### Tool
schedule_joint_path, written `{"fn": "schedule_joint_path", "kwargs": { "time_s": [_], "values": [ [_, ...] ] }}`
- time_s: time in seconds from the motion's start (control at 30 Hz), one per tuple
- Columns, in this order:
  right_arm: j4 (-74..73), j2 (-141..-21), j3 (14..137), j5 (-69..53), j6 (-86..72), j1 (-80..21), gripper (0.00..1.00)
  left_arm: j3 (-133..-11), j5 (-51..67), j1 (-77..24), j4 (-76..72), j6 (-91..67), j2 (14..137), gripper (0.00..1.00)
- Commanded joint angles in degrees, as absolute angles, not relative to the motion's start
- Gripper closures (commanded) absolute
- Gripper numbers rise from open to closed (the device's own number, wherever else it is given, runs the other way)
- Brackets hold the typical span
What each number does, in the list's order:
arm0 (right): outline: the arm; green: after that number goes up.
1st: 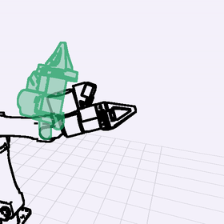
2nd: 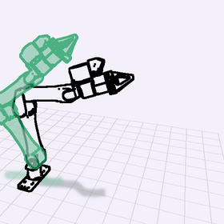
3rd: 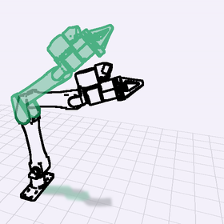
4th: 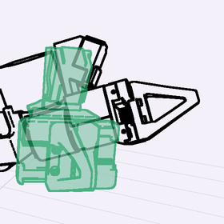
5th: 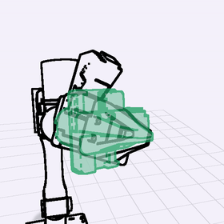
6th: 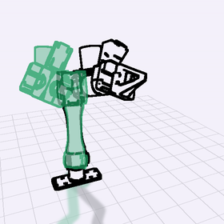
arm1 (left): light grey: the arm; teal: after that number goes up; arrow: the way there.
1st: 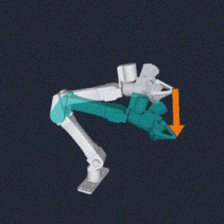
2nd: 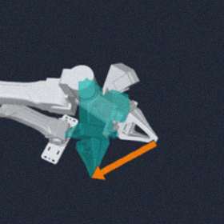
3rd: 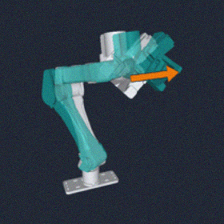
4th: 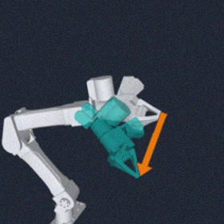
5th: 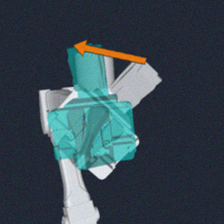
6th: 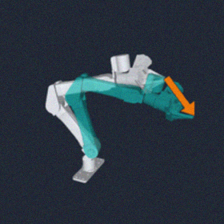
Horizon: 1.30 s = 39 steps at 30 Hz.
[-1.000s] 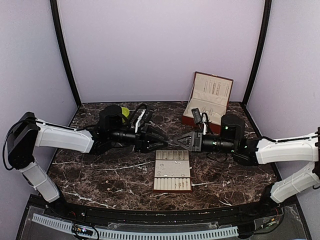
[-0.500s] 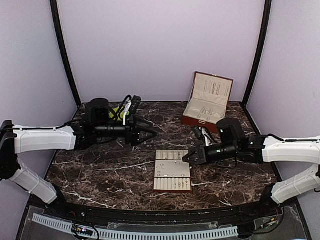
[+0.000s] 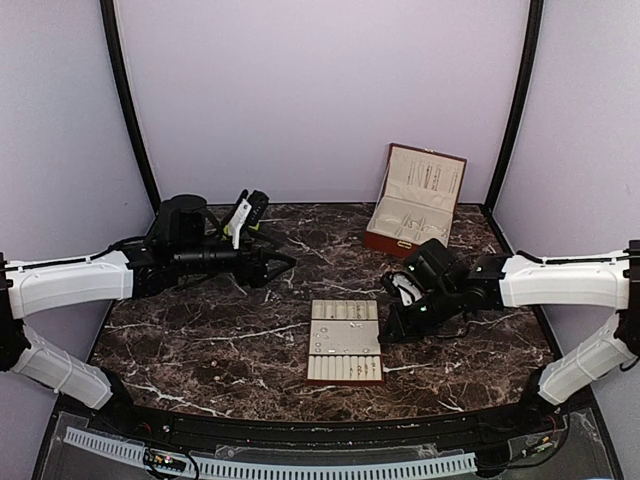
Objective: Organize the mixed jewelry
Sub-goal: Insert the earring into the earring holder.
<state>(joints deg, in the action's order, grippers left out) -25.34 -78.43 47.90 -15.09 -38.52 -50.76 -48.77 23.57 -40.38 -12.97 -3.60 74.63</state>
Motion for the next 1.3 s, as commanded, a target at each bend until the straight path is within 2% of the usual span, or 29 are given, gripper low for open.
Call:
{"fn": "schedule_joint_path", "kwargs": {
  "time_s": [0.0, 0.53, 1.27],
  "values": [
    [-30.46, -81.72, 51.49, -10.99, -37.37, -51.66, 0.98, -49.09, 21.15, -40.37, -10.08, -1.86, 72.14, 0.27],
    [-34.27, -91.13, 58.61, -7.27, -35.57, -54.01, 0.99, -49.48, 19.06, -40.35, -8.53, -1.32, 70.32, 0.27],
    [-37.46, -95.84, 62.08, -3.11, -35.22, -55.45, 0.99, -49.48, 18.98, -40.34, -8.53, -1.56, 70.01, 0.27]
  ]
}}
